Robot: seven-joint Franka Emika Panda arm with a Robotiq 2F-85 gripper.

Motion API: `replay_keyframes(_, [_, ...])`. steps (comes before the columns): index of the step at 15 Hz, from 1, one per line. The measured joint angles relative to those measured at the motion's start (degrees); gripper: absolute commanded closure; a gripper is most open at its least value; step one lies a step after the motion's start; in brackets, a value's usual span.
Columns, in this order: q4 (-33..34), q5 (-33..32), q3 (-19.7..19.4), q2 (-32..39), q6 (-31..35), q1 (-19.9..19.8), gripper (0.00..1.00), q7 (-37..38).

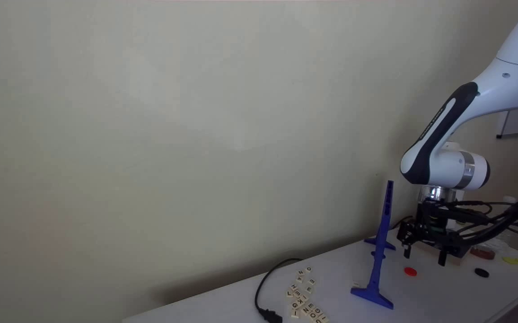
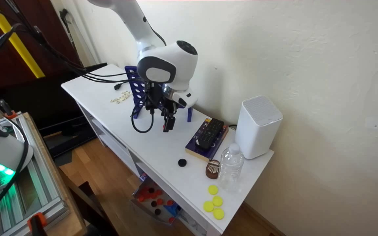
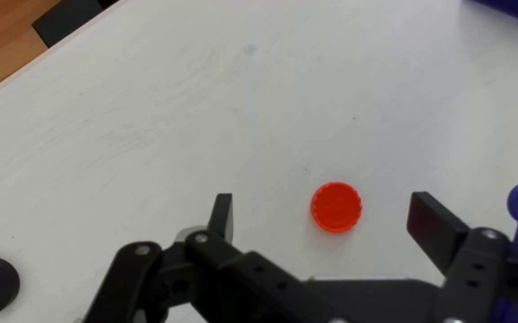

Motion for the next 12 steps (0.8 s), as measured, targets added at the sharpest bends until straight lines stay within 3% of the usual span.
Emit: replay_keyframes(12, [3.6,0.1,0.7,3.6,0.0,0.2,0.00,3.3])
